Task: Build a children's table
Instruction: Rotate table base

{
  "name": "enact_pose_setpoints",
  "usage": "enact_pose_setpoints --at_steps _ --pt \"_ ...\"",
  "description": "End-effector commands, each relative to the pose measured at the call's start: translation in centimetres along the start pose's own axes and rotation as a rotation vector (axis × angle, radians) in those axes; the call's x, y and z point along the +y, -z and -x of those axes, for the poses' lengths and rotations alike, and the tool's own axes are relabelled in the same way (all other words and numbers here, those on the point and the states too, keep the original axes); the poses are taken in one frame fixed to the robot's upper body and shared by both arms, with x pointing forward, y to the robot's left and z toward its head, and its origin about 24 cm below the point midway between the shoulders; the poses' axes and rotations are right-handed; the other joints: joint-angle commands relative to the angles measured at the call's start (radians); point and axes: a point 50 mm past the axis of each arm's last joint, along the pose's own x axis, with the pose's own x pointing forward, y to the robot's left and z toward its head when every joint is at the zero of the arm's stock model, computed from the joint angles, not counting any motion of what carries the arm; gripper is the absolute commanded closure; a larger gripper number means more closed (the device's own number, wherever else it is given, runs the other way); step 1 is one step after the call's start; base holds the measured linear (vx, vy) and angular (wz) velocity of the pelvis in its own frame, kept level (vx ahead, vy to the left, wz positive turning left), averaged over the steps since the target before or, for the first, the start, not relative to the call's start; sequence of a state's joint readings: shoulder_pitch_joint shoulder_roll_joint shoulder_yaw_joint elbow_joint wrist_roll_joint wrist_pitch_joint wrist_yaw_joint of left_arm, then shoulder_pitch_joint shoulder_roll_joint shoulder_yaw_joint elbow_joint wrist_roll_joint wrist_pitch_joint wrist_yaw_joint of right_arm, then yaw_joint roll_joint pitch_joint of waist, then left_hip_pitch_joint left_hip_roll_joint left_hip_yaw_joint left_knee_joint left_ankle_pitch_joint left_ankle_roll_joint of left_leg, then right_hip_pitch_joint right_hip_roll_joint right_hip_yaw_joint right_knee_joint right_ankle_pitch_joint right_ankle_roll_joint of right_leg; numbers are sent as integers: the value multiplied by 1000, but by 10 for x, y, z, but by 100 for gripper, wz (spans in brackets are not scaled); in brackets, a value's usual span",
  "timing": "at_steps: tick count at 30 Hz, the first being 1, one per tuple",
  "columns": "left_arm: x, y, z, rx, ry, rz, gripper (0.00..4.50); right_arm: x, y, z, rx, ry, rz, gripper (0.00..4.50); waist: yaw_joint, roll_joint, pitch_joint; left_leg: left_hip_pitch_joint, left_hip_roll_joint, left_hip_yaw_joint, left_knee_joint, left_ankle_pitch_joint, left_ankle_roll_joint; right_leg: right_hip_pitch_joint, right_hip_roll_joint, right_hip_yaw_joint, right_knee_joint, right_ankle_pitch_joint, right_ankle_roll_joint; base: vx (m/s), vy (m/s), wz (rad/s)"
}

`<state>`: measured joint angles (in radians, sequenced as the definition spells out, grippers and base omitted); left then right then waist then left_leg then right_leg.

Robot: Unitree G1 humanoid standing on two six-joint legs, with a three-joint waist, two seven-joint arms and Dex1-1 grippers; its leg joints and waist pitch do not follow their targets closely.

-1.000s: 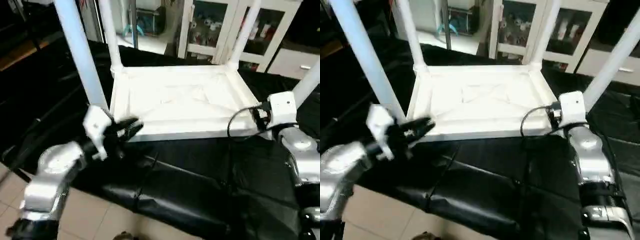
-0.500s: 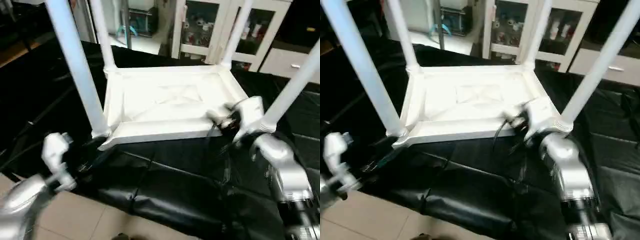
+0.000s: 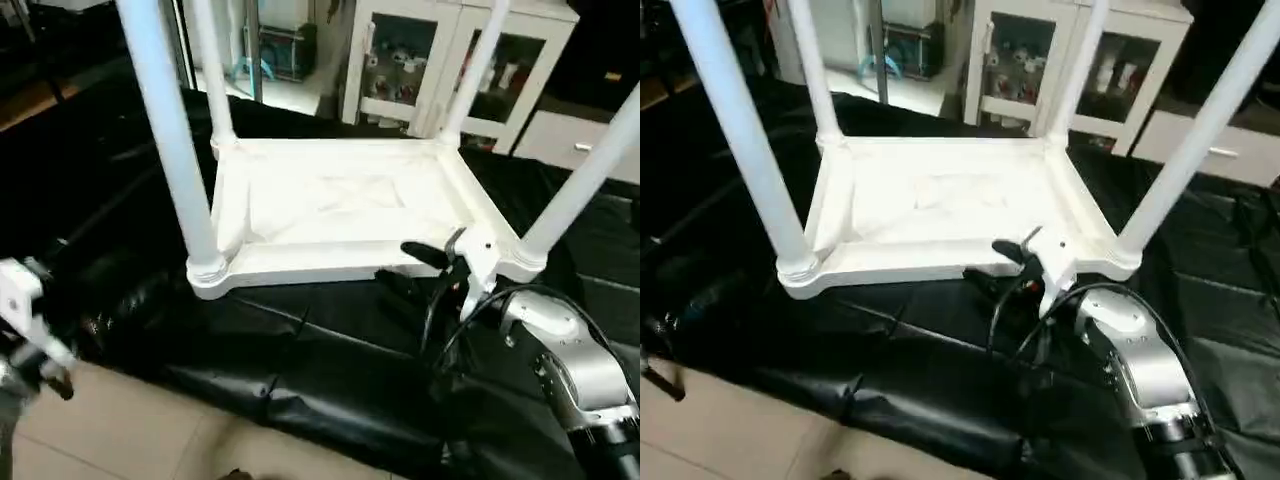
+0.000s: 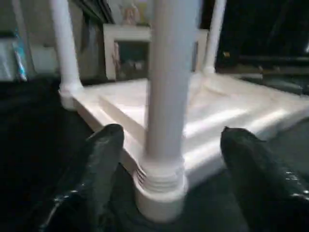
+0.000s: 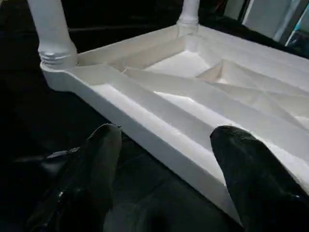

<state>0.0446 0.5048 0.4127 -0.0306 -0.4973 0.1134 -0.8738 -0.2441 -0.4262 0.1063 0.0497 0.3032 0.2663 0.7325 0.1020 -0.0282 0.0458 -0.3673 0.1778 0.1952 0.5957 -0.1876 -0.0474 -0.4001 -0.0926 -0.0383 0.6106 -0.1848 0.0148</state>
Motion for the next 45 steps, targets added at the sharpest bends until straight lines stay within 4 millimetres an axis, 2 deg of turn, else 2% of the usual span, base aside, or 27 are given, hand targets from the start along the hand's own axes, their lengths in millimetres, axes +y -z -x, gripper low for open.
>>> enact_pose_setpoints --at_steps 1,2,3,4,5,7,8,10,13,16,17,18,19,22,25,26,29,30,31,32,33,34,35,36,38,41,45 --pt "3 0 -9 7 13 -22 62 1 -2 1 10 -13 7 124 0 16 -46 24 44 -28 -97 -402 -48 16 -38 36 -79 -273 -132 0 0 0" --pt "7 -2 -18 -7 26 -13 54 3 -1 2 12 -25 8 124 2 18 -51 25 46 -28 -96 -385 -48 19 -39 35 -72 -242 -142 0 0 0" --pt "8 -2 -19 -8 27 -12 49 3 -1 2 12 -25 8 124 3 17 -51 25 44 -26 -94 -375 -46 19 -38 35 -74 -234 -142 0 0 0" --pt "15 -5 -35 -20 55 -1 49 4 0 3 23 -33 13 124 4 20 -51 23 42 -26 -94 -358 -45 22 -39 35 -71 -211 -148 0 0 0" --pt "16 -6 -40 -21 65 1 40 5 1 3 28 -33 18 124 10 20 -54 32 41 -23 -90 -356 -45 18 -39 35 -70 -209 -151 0 0 0" --pt "18 -6 -44 -17 79 0 12 5 2 4 33 -33 22 124 10 19 -54 20 43 -27 -93 -335 -47 28 -43 34 -67 -186 -159 0 0 0" --pt "18 -6 -47 -14 92 1 5 5 2 4 34 -32 23 124 9 16 -57 20 43 -27 -90 -313 -44 30 -42 33 -60 -153 -169 0 0 0" --pt "18 -7 -60 -8 133 4 5 5 2 4 33 -32 23 124 8 21 -59 20 40 -23 -86 -283 -33 30 -41 33 -60 -120 -183 0 0 0" --pt "19 -8 -83 -24 176 19 5 10 1 3 29 -64 11 124 12 23 -60 24 41 -23 -85 -290 -37 32 -44 32 -59 -126 -192 0 0 0" --pt "17 -9 -92 -32 204 40 5 12 2 3 31 -84 7 124 14 24 -59 24 45 -24 -86 -306 -43 33 -47 31 -58 -124 -204 0 0 0" --pt "8 -9 -109 -36 269 82 5 17 4 4 48 -117 5 124 13 25 -59 24 44 -24 -87 -309 -44 33 -46 31 -60 -128 -207 0 0 0" --pt "4 -8 -118 -33 306 105 5 19 5 4 58 -132 7 124 16 26 -58 28 43 -22 -86 -319 -44 30 -44 31 -62 -139 -207 0 0 0" --pt "1 -8 -121 -33 321 112 5 20 6 4 59 -137 5 124 18 26 -60 28 44 -23 -85 -319 -46 32 -47 31 -61 -134 -215 0 0 0" --pt "-24 -9 -146 -25 478 171 5 24 9 7 73 -158 -1 124 25 26 -61 22 47 -25 -84 -298 -42 38 -53 32 -57 -104 -223 0 0 0" --pt "-48 -9 -156 10 623 207 5 23 10 10 77 -154 0 124 35 32 -61 25 48 -22 -82 -289 -39 37 -52 32 -58 -98 -237 0 0 0" --pt "-58 -7 -156 47 692 200 5 22 9 12 80 -146 4 124 38 37 -61 25 48 -23 -82 -290 -38 37 -52 32 -57 -97 -240 0 0 0" --pt "-88 -5 -162 109 853 161 5 16 6 17 73 -116 12 124 39 35 -59 24 50 -22 -83 -294 -31 38 -52 33 -60 -112 -240 0 0 0" --pt "-90 -5 -163 110 862 157 5 16 5 18 71 -114 12 124 39 33 -58 23 50 -21 -83 -296 -27 40 -53 34 -63 -121 -238 0 0 0" --pt "-104 -4 -172 104 888 108 5 15 3 19 63 -108 13 124 40 32 -59 19 48 -21 -80 -282 -21 43 -56 35 -63 -131 -235 0 0 0" --pt "-105 -4 -173 103 889 103 5 15 3 19 62 -108 13 124 39 34 -59 17 48 -23 -79 -276 -15 44 -57 35 -67 -148 -225 0 0 0" --pt "-120 -4 -188 81 874 42 5 18 1 18 57 -118 14 124 38 32 -58 16 48 -23 -79 -269 -10 45 -57 35 -69 -158 -221 0 0 0" --pt "-120 -4 -188 81 874 42 5 18 1 18 57 -118 14 124 35 32 -57 14 46 -22 -78 -270 -5 44 -54 35 -75 -171 -216 0 0 0" --pt "-127 -4 -197 60 855 9 5 20 1 17 54 -130 14 124 36 30 -60 19 46 -21 -76 -271 -4 43 -55 35 -77 -178 -207 0 0 0" --pt "-141 -7 -209 38 832 -12 5 26 0 15 53 -159 12 124 38 32 -60 16 48 -25 -78 -267 -3 47 -57 34 -76 -182 -200 0 0 0" --pt "-146 -9 -213 28 828 -21 5 28 0 15 53 -172 12 124 38 29 -61 11 50 -29 -79 -255 1 51 -59 33 -73 -164 -197 0 0 0" --pt "-174 -11 -228 -9 799 -68 5 31 0 16 57 -183 21 124 36 28 -63 10 49 -27 -73 -240 18 50 -56 32 -72 -126 -206 0 0 0" --pt "-172 -10 -227 -20 787 -87 5 26 -3 21 58 -170 29 124 33 29 -63 8 47 -27 -72 -233 31 52 -56 31 -74 -132 -208 0 0 0"
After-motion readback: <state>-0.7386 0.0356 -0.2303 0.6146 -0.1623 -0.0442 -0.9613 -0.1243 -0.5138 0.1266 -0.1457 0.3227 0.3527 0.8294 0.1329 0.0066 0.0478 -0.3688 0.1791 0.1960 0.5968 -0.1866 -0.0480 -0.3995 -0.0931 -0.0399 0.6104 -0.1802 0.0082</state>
